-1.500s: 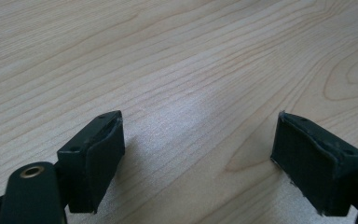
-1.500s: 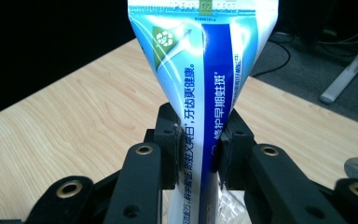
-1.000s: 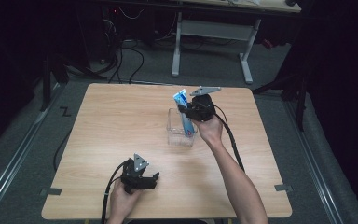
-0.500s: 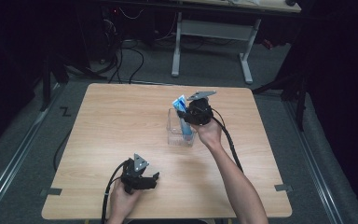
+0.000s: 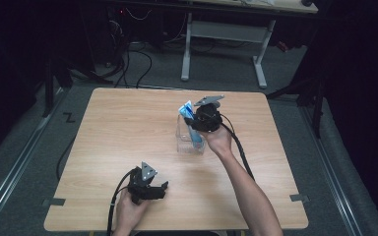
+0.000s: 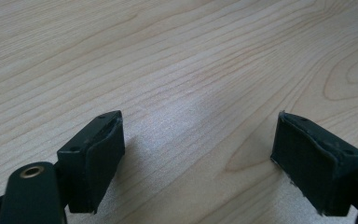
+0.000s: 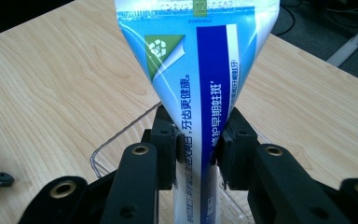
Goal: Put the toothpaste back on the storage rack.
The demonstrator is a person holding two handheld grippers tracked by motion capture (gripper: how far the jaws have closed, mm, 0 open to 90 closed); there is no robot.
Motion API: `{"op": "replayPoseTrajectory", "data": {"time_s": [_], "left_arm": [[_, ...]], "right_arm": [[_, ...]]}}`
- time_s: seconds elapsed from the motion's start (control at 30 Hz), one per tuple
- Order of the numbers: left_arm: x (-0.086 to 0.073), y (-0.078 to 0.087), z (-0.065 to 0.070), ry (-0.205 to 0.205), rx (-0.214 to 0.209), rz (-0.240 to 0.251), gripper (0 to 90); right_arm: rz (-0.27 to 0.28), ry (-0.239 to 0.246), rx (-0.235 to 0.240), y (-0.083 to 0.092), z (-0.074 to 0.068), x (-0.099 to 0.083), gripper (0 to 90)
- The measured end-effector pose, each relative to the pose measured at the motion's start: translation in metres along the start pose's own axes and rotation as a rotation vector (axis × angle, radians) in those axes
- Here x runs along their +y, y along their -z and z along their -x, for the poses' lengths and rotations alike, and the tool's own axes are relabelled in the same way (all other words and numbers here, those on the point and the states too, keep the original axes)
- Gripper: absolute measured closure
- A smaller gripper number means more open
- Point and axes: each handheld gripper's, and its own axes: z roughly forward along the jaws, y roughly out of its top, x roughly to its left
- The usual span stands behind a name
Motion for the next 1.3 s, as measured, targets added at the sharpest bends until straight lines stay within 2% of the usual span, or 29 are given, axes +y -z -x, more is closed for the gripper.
{"op": "replayPoseTrajectory", "data": {"time_s": [0.23, 0.4, 0.63, 0.77, 0.97, 1.07, 1.3], "left_arm": [[0.000, 0.000, 0.000, 0.000, 0.000, 0.000, 17.1], [0.000, 0.000, 0.000, -0.001, 0.001, 0.001, 17.1], [0.000, 0.000, 0.000, 0.000, 0.001, 0.001, 17.1], [0.000, 0.000, 0.000, -0.001, 0.001, 0.001, 17.1], [0.000, 0.000, 0.000, 0.000, 0.001, 0.001, 17.1], [0.000, 0.000, 0.000, -0.001, 0.001, 0.001, 17.0], [0.000, 0.000, 0.000, -0.001, 0.001, 0.001, 17.1]], "right_arm": [[-0.005, 0.012, 0.003, -0.005, -0.004, 0.000, 70.1], [0.014, 0.007, 0.009, 0.001, -0.004, 0.002, 70.1], [0.025, -0.014, 0.024, 0.009, 0.000, 0.000, 60.5], [0.047, -0.018, 0.015, 0.015, 0.001, 0.000, 56.2], [0.067, -0.013, -0.003, 0.026, 0.004, -0.001, 55.7], [0.084, -0.016, -0.042, 0.032, 0.007, -0.002, 56.2], [0.112, -0.036, -0.043, 0.044, 0.014, -0.004, 56.3]]}}
